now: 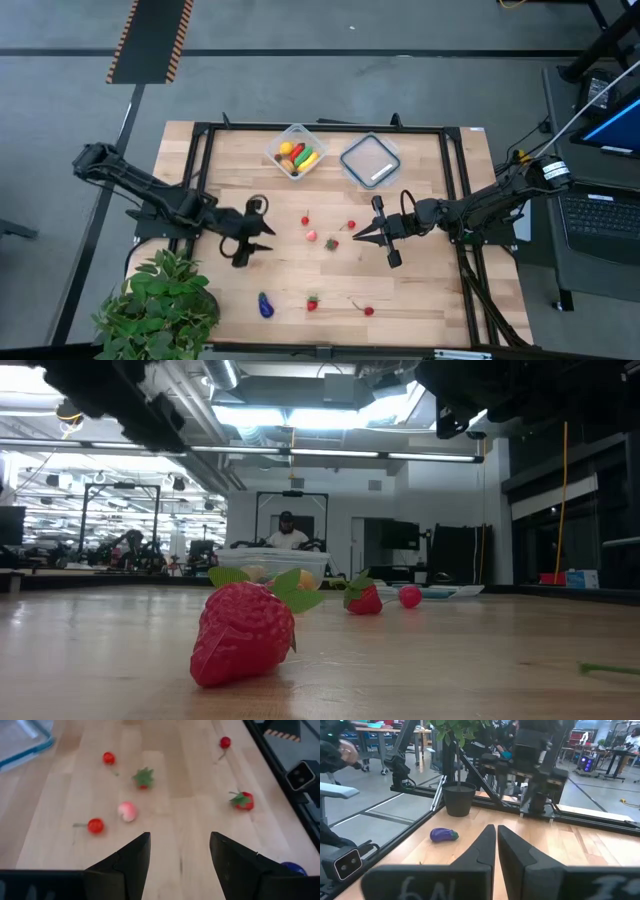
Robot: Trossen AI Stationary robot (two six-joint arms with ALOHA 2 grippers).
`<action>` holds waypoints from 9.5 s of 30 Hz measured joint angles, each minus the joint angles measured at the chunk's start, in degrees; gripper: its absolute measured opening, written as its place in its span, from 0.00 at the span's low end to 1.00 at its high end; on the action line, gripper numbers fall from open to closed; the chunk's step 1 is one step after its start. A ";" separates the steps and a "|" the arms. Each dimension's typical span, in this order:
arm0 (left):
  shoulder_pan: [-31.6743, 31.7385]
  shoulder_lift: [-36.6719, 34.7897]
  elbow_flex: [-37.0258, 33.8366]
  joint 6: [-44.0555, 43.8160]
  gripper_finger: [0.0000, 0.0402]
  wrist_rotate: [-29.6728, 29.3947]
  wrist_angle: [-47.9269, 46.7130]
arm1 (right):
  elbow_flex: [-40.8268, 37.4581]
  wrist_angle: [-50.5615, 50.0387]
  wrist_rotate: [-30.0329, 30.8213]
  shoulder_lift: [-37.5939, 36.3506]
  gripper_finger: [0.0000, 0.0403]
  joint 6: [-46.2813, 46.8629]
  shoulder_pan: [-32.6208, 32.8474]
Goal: Pick and placing Produce into tupperware
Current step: Put the eggplant into the transparent container
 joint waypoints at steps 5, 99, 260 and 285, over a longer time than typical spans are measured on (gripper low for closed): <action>-5.99 7.38 6.79 2.02 0.49 -4.75 -2.24 | 0.00 0.00 0.00 0.00 0.06 0.08 0.01; -18.48 56.43 41.34 12.99 0.49 15.53 -29.35 | 0.00 -5.10 -0.04 0.02 0.06 6.18 0.05; 56.40 38.44 32.49 27.33 0.25 13.72 -8.16 | -0.01 -5.56 0.44 0.02 0.06 4.62 -0.01; 59.86 55.27 49.69 23.00 0.25 8.80 -22.23 | -0.02 -6.43 0.44 0.02 0.06 4.38 -0.01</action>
